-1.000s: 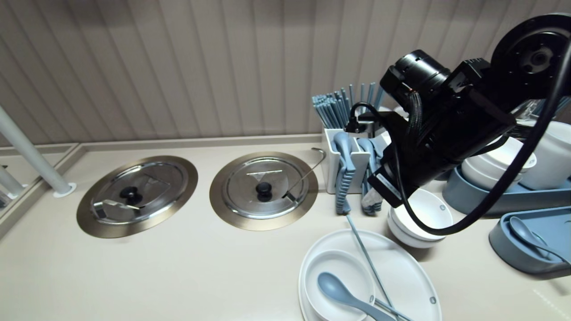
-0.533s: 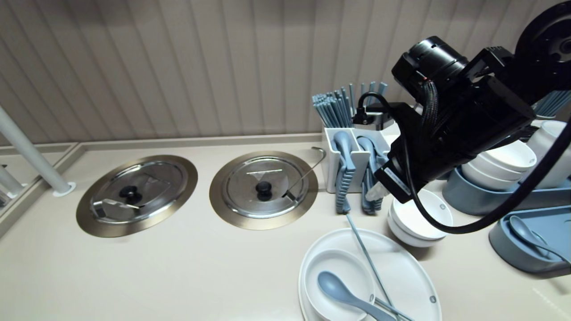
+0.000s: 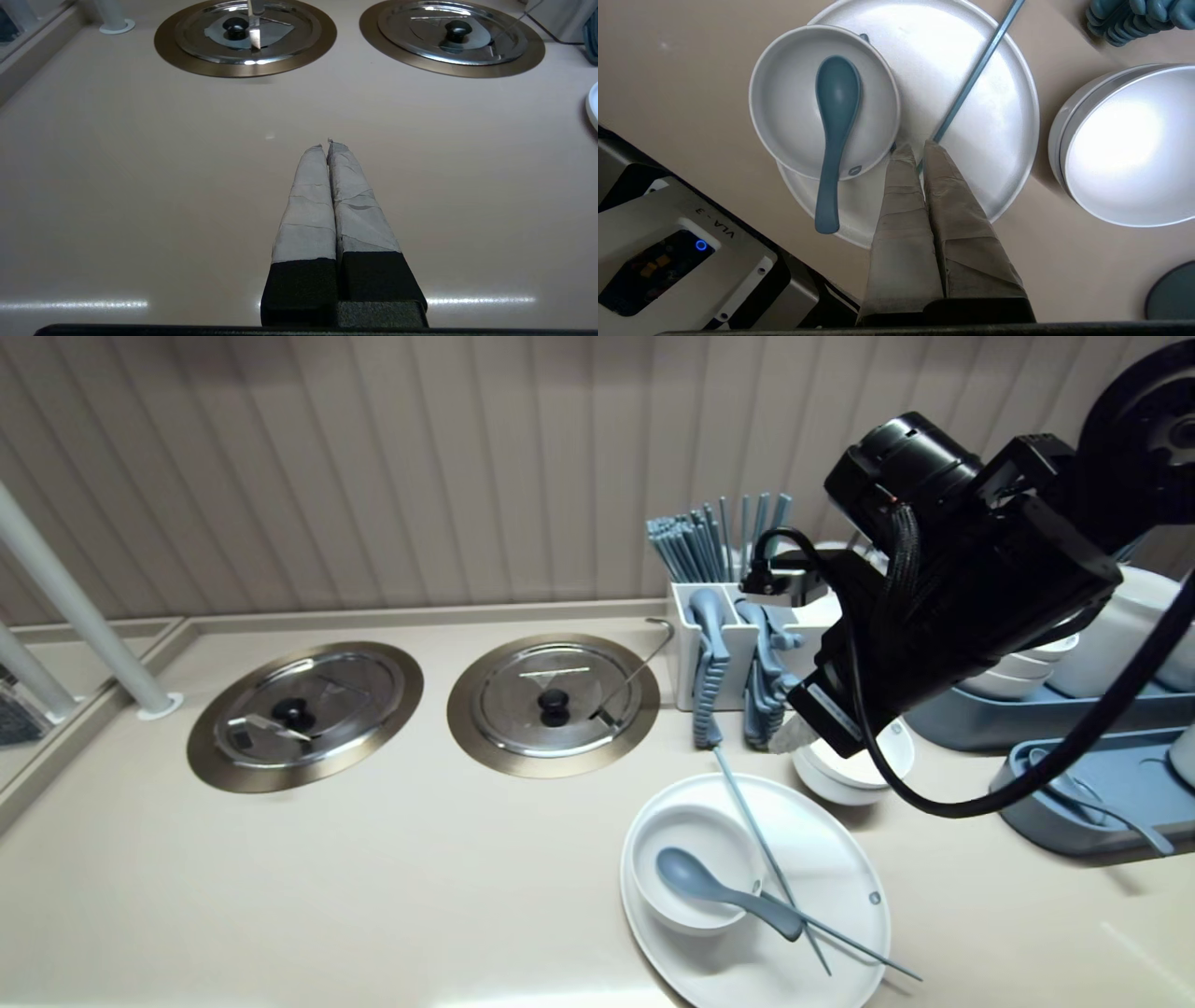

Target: Put the spoon back from the bowl

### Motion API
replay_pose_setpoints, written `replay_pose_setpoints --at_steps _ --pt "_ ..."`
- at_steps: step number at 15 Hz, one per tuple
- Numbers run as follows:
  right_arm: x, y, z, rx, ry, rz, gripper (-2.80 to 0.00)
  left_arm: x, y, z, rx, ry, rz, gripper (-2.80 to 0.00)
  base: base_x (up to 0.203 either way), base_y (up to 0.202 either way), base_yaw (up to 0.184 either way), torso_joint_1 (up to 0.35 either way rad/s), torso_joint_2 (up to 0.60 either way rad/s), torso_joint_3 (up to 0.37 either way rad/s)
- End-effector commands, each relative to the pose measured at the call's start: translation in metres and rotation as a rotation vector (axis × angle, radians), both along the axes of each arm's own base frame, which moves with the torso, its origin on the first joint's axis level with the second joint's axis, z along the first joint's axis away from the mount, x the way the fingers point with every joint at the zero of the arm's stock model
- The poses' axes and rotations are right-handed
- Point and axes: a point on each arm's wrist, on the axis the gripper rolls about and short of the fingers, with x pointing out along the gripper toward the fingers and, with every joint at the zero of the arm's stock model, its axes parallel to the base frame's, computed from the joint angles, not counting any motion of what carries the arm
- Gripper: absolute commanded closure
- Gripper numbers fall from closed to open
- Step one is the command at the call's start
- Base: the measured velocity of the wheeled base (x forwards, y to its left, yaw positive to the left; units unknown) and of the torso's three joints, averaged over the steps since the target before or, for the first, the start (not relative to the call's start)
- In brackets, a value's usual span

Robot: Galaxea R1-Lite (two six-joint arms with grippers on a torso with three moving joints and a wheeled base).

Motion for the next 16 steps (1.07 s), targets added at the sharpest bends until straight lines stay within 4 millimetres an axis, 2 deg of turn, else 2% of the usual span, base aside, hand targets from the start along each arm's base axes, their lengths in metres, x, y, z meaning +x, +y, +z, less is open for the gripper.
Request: replay_pose_setpoints --at_steps 1,5,10,14,16 --pt "-0.001 0.001 -0.001 -0.004 0.007 0.005 0.00 0.001 0.000 -0.002 -0.001 0.007 0.000 0.00 0.000 0.000 0.000 0.000 0.00 0.000" --pt "-0.004 0.000 0.001 0.003 0.006 0.016 0.00 0.001 0.000 -0.002 -0.001 0.007 -0.001 0.00 0.000 0.000 0.000 0.000 0.00 0.000" --pt "-0.010 0.003 -0.005 -0.032 0.015 0.082 0.00 0.001 0.000 -0.002 -0.001 0.007 0.000 0.00 0.000 0.000 0.000 0.000 0.00 0.000" --pt "-0.034 0.034 -0.027 -0.138 0.061 0.183 0.00 0.001 0.000 -0.002 -0.001 0.007 0.000 0.00 0.000 0.000 0.000 0.000 0.00 0.000" --pt "-0.041 0.043 -0.037 -0.202 0.066 0.204 0.00 0.001 0.000 -0.002 -0.001 0.007 0.000 0.00 0.000 0.000 0.000 0.000 0.00 0.000"
